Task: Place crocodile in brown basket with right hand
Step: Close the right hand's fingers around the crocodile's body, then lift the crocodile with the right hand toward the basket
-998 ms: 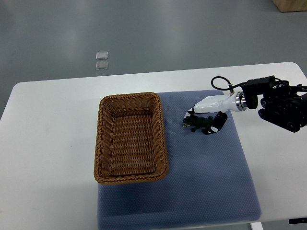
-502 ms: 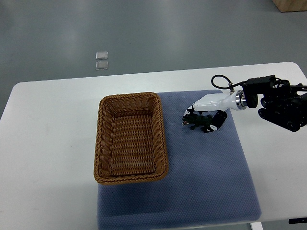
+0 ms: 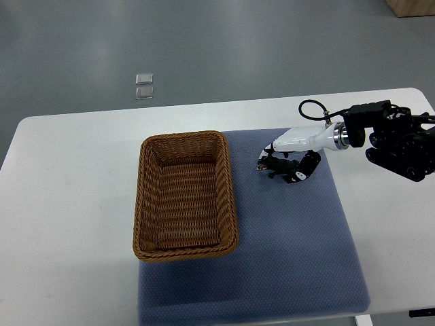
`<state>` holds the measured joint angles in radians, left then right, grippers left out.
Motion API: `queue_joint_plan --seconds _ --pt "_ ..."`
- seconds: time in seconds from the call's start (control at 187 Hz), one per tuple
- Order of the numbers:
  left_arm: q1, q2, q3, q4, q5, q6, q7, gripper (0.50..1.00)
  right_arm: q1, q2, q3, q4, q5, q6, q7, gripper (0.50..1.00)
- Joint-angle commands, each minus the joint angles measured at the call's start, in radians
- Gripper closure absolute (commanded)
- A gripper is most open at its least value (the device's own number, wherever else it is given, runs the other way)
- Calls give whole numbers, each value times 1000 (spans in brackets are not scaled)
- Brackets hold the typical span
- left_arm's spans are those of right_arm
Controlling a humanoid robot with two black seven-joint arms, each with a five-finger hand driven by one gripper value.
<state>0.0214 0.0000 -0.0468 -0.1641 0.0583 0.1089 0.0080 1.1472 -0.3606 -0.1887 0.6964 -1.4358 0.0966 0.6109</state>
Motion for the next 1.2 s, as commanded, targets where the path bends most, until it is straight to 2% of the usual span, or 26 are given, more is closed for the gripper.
queue_joint_plan --seconds 0.0,1.196 --pt "0 0 1 0 0 0 0 500 2 0 0 0 0 -2 0 996" --pt "0 0 -1 0 0 0 0 500 128 -1 -3 8 -5 -40 0 1000"
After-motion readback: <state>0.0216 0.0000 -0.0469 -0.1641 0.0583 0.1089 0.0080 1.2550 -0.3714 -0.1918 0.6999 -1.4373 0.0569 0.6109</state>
